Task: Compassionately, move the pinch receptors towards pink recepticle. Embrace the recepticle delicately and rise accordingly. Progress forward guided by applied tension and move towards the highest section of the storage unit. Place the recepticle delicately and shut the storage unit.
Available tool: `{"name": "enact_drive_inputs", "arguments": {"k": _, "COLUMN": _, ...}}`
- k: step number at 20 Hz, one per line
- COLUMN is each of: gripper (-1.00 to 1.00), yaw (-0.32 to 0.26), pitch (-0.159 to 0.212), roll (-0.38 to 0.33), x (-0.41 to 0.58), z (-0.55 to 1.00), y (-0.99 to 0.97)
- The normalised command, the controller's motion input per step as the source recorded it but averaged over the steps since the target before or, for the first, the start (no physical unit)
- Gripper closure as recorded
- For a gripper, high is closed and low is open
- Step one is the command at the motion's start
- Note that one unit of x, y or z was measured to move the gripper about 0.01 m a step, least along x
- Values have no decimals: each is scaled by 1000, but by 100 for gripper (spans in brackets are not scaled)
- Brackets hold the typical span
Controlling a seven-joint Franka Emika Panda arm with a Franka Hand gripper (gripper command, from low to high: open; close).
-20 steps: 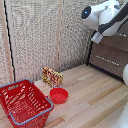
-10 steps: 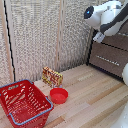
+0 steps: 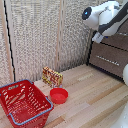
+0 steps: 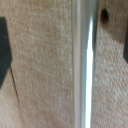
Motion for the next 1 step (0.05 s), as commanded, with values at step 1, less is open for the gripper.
{"name": "enact_drive_inputs", "arguments": {"k": 1, "gripper": -100, "yaw": -285, "pitch": 14, "roll": 0, "x": 103, "z": 0, "y": 294}}
